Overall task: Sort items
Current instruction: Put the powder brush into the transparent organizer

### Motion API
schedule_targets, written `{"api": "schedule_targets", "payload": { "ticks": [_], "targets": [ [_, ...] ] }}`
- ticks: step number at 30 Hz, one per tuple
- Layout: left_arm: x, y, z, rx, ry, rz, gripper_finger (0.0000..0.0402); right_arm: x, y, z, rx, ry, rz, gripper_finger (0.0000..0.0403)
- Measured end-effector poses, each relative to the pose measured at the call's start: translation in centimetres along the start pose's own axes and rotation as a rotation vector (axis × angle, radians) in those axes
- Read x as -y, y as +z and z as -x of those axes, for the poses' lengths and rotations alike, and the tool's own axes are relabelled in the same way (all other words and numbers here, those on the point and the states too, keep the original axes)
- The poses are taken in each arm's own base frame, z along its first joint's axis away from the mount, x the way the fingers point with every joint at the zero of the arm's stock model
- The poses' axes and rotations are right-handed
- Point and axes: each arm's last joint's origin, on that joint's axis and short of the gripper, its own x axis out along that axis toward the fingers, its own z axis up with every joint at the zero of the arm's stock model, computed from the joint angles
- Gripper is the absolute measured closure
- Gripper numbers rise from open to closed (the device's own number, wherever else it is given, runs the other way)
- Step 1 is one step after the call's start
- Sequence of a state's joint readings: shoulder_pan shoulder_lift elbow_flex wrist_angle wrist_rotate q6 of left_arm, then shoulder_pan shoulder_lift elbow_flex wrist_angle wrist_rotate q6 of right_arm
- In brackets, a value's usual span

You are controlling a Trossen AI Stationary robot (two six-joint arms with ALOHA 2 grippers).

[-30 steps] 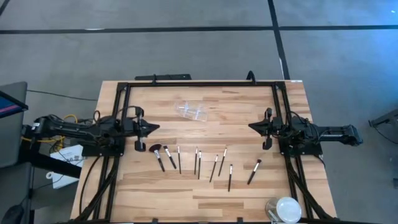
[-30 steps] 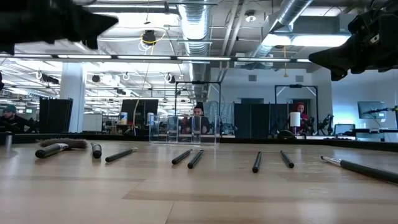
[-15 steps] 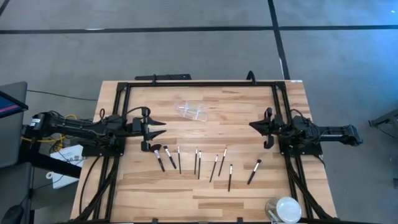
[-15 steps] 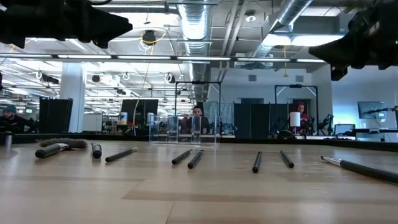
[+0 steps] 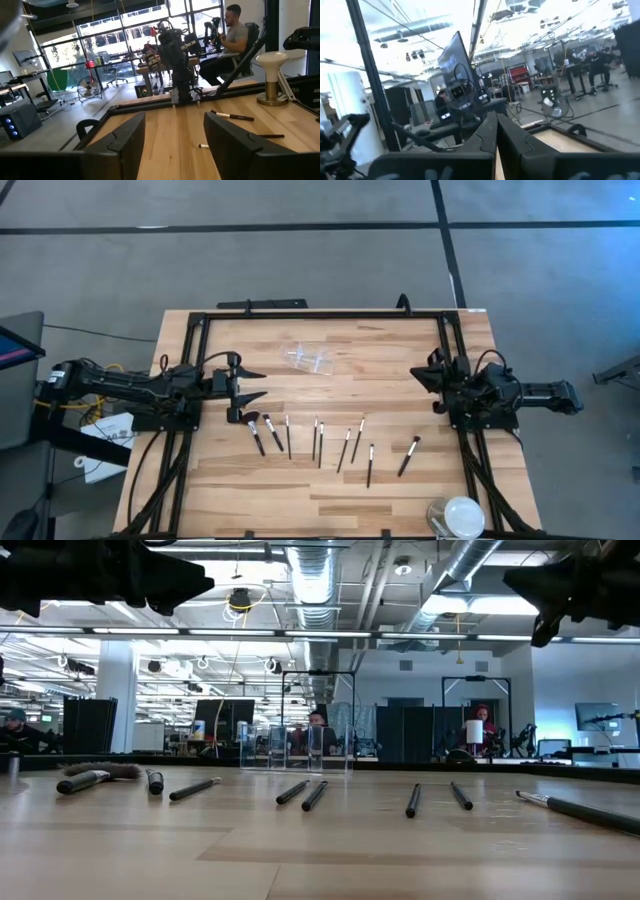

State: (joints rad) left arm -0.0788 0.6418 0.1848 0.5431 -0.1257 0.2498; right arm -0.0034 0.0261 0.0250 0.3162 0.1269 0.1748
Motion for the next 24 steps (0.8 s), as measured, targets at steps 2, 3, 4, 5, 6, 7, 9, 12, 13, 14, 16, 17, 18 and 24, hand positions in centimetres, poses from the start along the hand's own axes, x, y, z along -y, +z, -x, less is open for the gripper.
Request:
{"api": "schedule_targets", "payload": {
  "ticks": [2,3,4,5,6,7,9,12,13,14,16,17,18,24],
  "targets": [
    [0.0,0.0,0.0,0.0,0.0,0.0,0.0203,-0.1,0.2,0.0,0.014,0.023,0.031,0.0402],
    [0.0,0.0,0.0,0.0,0.0,0.0,0.0203,-0.1,0.2,0.0,0.021,0.029,0.042,0.0402],
    [0.0,0.0,0.0,0.0,0.0,0.0,0.0203,-0.1,0.3,0.0,0.028,0.031,0.043,0.0402],
    [0.0,0.0,0.0,0.0,0.0,0.0,0.0203,-0.2,0.4,0.0,0.036,0.031,0.047,0.0402],
    [0.0,0.0,0.0,0.0,0.0,0.0,0.0203,-0.1,0.5,0.0,0.044,0.029,0.059,0.0402],
    [0.0,0.0,0.0,0.0,0.0,0.0,0.0203,-0.1,0.5,0.0,0.047,0.028,0.074,0.0402],
    [0.0,0.0,0.0,0.0,0.0,0.0,0.0203,-0.1,0.5,0.0,0.043,0.023,0.093,0.0402],
    [0.0,0.0,0.0,0.001,0.0,0.0,0.0203,-0.1,0.5,0.0,0.044,0.025,0.088,0.0402],
    [0.0,0.0,0.0,0.001,0.0,0.0,0.0203,-0.1,0.5,0.0,0.042,0.025,0.099,0.0402],
    [0.0,0.0,0.0,0.001,0.0,0.001,0.0203,-0.1,0.5,0.0,0.042,0.024,0.114,0.0402],
    [0.0,0.0,0.0,0.001,0.001,0.003,0.0203,-0.1,0.5,0.0,0.04,0.023,0.147,0.0402],
    [0.0,0.0,0.0,0.002,0.001,0.003,0.0203,-0.1,0.5,0.0,0.04,0.023,0.15,0.0402],
    [0.0,0.0,0.0,0.003,0.001,0.003,0.0203,-0.1,0.5,0.0,0.04,0.024,0.148,0.0402],
    [0.0,0.0,0.0,0.004,0.001,0.003,0.0208,-0.4,1.3,-0.2,0.061,0.061,0.145,0.038]
  ]
}}
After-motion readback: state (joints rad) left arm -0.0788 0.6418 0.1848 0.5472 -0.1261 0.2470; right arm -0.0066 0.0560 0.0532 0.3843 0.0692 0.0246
